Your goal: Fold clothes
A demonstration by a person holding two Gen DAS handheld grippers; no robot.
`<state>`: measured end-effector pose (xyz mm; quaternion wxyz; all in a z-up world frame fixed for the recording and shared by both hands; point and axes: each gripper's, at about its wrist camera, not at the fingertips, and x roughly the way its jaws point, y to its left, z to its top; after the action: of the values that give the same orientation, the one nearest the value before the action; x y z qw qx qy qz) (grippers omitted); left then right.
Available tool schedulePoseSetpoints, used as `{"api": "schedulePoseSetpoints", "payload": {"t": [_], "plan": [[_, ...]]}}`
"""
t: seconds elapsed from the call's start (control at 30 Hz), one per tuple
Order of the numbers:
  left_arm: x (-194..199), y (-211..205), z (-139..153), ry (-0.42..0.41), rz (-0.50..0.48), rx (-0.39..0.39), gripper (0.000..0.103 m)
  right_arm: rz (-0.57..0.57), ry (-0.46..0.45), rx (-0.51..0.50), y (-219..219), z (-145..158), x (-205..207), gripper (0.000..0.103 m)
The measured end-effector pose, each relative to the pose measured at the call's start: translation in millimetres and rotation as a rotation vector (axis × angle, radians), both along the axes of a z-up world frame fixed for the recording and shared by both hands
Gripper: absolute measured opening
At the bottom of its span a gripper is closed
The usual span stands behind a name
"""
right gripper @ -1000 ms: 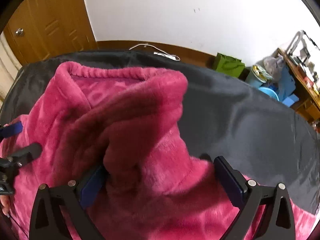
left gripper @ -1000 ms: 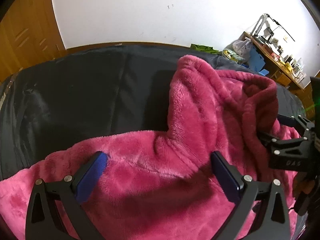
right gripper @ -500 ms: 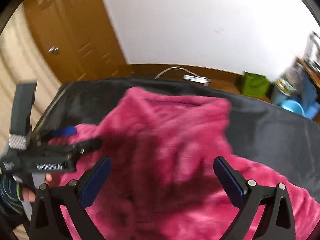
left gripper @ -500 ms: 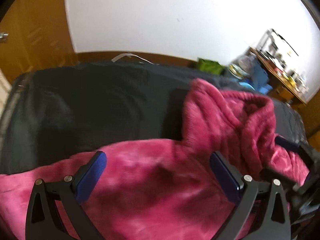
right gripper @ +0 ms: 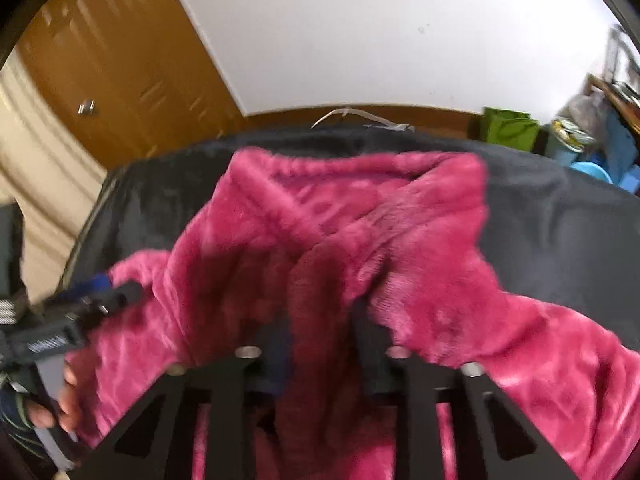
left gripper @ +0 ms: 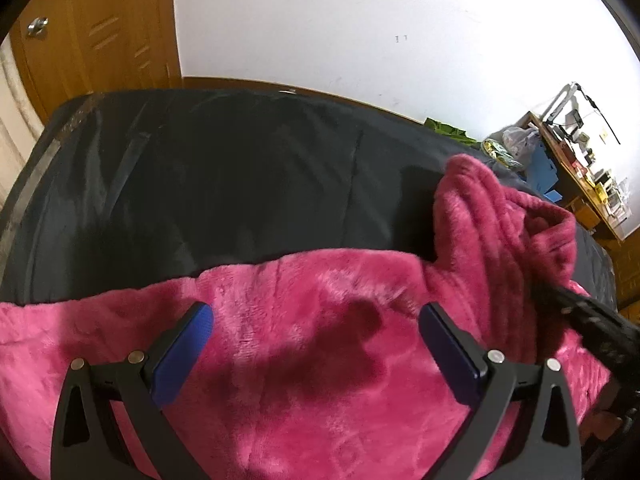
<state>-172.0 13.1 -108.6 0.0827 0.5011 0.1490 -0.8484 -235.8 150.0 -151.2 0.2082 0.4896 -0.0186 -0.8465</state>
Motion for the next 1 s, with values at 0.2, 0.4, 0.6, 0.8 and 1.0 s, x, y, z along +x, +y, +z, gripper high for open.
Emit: {"api": "schedulePoseSetpoints", "payload": {"t": [0.2, 0.4, 0.6, 0.8, 1.0], "plan": [[1.6, -3.9, -4.7, -0.001, 0.021, 0.007, 0.103, 0.129, 0.111, -0.005, -27.1, 23.7, 25.2, 0.023], [2.3, -0.3, -4.2, -0.004, 0.021, 0.004, 0.103, 0.204, 0.017, 0.009, -37.2, -17.2, 11.6, 0.026], [2.6, 6.9, 8.5, 0.023, 0.017, 0.027, 0.103, 0.165, 0.024, -0.082, -18.2, 11.1, 12.5, 0.069], [-6.9, 40.4, 31.6, 0.088, -0.074, 0.067, 0.103, -0.024, 0.067, -0.162, 54.9, 38.2, 28.0, 0.079], [-27.5, 105.7, 27.4, 0.102, -0.231, 0.082, 0.103, -0.225, -0.035, 0.003, 106.8, 5.5, 23.5, 0.079]]}}
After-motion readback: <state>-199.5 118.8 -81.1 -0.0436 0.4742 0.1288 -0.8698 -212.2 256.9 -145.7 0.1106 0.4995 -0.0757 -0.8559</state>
